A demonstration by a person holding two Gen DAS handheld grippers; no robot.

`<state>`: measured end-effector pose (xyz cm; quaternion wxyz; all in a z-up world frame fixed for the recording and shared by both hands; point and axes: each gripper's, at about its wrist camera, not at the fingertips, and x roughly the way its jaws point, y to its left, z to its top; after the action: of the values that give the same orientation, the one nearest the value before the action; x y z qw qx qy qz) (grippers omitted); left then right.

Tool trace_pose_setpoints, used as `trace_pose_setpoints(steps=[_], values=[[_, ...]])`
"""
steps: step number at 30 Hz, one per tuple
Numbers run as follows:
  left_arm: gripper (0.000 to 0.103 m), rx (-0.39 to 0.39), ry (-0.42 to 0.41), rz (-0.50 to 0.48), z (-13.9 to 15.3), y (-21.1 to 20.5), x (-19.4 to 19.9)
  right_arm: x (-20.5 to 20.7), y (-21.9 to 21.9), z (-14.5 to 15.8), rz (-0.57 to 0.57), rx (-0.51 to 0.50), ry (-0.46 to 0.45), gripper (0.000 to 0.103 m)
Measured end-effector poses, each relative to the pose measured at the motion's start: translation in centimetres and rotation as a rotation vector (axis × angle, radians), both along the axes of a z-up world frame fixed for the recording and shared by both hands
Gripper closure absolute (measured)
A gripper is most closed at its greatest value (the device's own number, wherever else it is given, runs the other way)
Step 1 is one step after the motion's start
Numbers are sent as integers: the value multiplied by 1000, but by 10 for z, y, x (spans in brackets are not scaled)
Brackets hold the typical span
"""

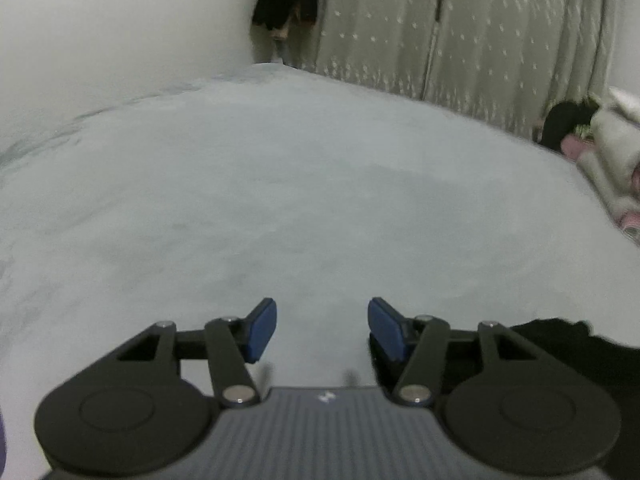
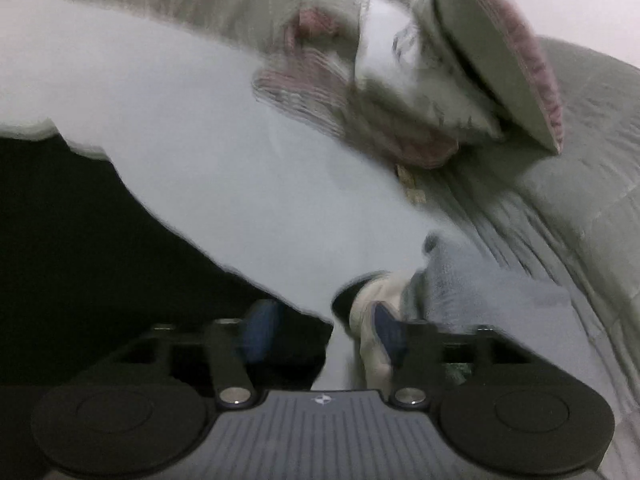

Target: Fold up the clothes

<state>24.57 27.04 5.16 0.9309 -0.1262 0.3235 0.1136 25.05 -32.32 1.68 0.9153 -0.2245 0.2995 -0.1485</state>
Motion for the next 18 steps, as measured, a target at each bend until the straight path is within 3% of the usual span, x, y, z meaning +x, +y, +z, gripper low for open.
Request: trace_pose_setpoints(steps=[4, 6, 7, 10, 12, 14, 15, 18], values=[[51, -136, 30, -25, -1, -11, -29, -35, 2, 17, 67, 104, 5, 34], [61, -198, 74, -30, -12, -23, -35, -46, 2, 21, 96, 182, 40, 34], [73, -201, 98, -30, -19, -30, -34, -50, 3, 21, 117, 206, 69, 34], [75, -170, 149, -29, -39, -50, -28, -64, 10, 20, 162, 203, 110, 34], [77, -129, 155, -9, -45, -60, -28, -69, 9, 17, 166, 254, 113, 34], [88, -96, 157, -6, -46, -60, -31, -68, -1, 13, 136, 335, 114, 34], [96, -96, 158, -5, -45, -58, -33, -68, -5, 9, 110, 368, 114, 36], [97, -144, 151, 15, -44, -46, -37, -67, -18, 3, 72, 450, 118, 62]])
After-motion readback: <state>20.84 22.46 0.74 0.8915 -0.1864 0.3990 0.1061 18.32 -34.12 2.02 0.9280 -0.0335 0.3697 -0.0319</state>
